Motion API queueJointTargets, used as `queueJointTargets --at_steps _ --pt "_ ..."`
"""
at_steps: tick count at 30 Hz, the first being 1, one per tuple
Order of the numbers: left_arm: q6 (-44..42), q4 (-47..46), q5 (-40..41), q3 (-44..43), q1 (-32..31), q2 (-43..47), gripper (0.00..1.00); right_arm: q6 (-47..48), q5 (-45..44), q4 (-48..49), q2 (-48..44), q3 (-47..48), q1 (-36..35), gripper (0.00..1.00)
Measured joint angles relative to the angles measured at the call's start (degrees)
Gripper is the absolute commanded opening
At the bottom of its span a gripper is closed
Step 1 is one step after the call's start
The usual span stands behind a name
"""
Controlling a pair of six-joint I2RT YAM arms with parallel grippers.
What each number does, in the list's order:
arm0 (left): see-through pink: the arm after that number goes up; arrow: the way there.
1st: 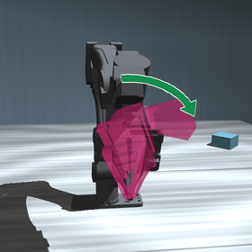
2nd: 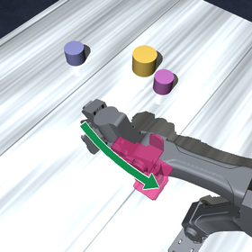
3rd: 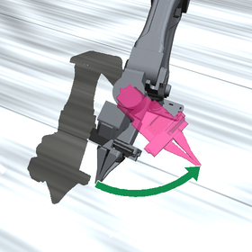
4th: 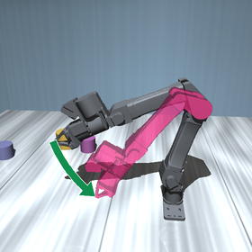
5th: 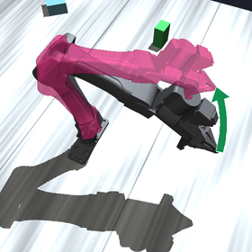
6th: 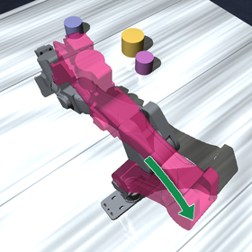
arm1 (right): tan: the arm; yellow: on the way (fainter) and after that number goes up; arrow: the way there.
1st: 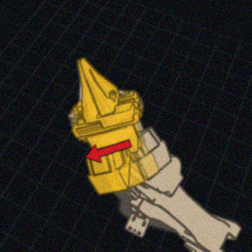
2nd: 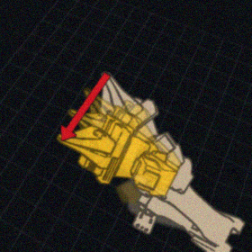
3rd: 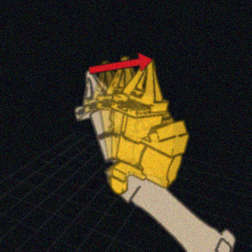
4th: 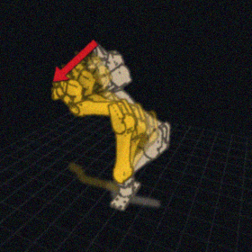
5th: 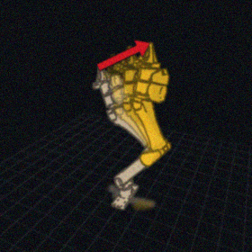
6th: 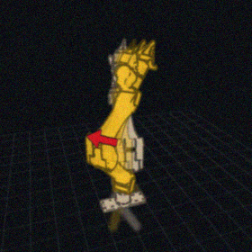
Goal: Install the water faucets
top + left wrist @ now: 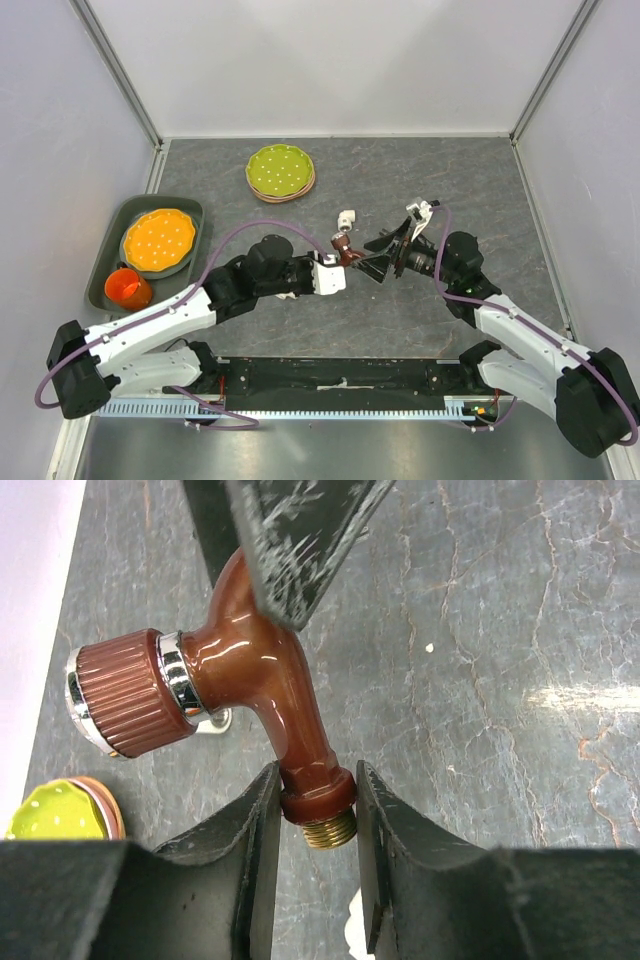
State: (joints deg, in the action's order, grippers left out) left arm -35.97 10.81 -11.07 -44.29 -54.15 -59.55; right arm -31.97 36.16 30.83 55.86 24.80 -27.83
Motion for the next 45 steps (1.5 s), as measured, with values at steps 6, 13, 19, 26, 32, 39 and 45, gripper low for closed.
queueJointTargets --at_steps 6,13,19,26,32,39,45 --pt "-3.63 -0.70 1.20 -0.20 -3.58 -2.89 0.02 -0.87 2.25 0.68 0.87 0.24 0.00 0.89" --pt "-5.86 -2.14 3.10 -0.22 -5.14 -4.11 0.02 -1.46 4.33 1.73 1.27 0.66 0.00 0.76" --pt "-6.36 -4.33 3.82 -0.22 -5.55 -4.04 0.02 -2.40 6.08 2.40 3.02 0.98 0.00 0.65" --pt "-6.86 -6.08 5.05 -0.07 -6.10 -3.52 0.02 -3.19 6.82 2.60 4.61 1.18 0.00 0.54" --pt "-7.19 -6.69 6.03 0.22 -6.36 -3.50 0.02 -3.45 7.56 2.91 5.11 1.40 0.00 0.32" --pt "-7.63 -6.99 6.97 0.44 -6.51 -3.65 0.30 -3.87 7.52 2.93 5.25 1.40 0.00 0.00" --pt "-6.80 -7.82 9.84 0.61 -6.73 -3.93 0.71 -3.82 6.62 2.84 5.29 1.40 0.33 0.00"
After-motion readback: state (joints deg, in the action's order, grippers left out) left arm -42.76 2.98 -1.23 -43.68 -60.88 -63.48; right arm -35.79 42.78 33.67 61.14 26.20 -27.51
